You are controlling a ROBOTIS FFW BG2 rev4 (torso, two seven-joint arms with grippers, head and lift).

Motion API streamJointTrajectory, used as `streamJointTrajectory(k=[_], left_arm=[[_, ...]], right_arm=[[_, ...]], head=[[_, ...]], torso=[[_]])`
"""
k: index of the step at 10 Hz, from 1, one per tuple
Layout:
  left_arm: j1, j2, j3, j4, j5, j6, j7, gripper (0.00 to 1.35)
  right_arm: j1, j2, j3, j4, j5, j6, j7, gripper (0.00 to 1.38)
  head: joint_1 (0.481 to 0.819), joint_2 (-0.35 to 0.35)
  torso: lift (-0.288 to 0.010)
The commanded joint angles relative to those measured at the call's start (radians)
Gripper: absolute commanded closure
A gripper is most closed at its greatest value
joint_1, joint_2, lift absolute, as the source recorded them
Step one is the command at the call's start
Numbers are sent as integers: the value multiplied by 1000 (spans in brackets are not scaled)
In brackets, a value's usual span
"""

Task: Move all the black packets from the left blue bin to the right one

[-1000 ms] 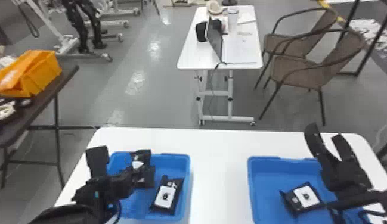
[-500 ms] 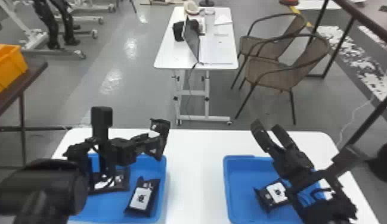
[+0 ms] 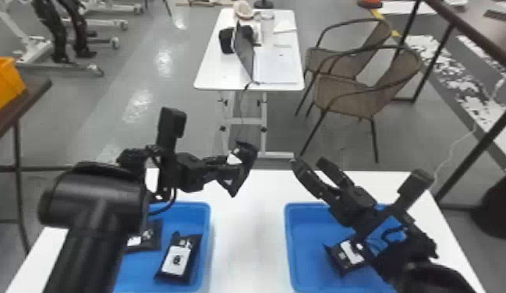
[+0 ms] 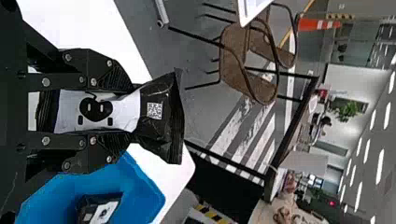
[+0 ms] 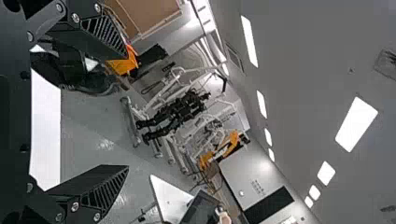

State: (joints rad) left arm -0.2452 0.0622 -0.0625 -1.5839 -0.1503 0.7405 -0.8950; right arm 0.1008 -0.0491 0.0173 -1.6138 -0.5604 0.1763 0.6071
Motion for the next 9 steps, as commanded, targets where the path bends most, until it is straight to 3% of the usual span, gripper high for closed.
streamJointTrajectory(k=[1, 2, 4, 6, 9], left_arm=[[-51, -7, -80, 53, 3, -12, -21, 872], [-72, -13, -119, 79, 15, -44, -32, 872], [-75, -27, -148, 186, 43, -302, -10, 872], [-45, -22, -143, 211, 54, -374, 8, 872], [-32, -24, -152, 216, 71, -405, 8, 872]], right_arm=[[-30, 0, 12, 22, 16, 28, 22, 193], [-39, 0, 18, 29, 19, 38, 26, 193], [-50, 0, 20, 46, 31, 40, 31, 193], [-72, 0, 18, 63, 51, 17, 33, 191], [-107, 0, 18, 94, 77, -11, 34, 186]], head=[[695, -11], [695, -30], [695, -61], [695, -87], [695, -92]], torso=[[0], [0], [0], [0], [0]])
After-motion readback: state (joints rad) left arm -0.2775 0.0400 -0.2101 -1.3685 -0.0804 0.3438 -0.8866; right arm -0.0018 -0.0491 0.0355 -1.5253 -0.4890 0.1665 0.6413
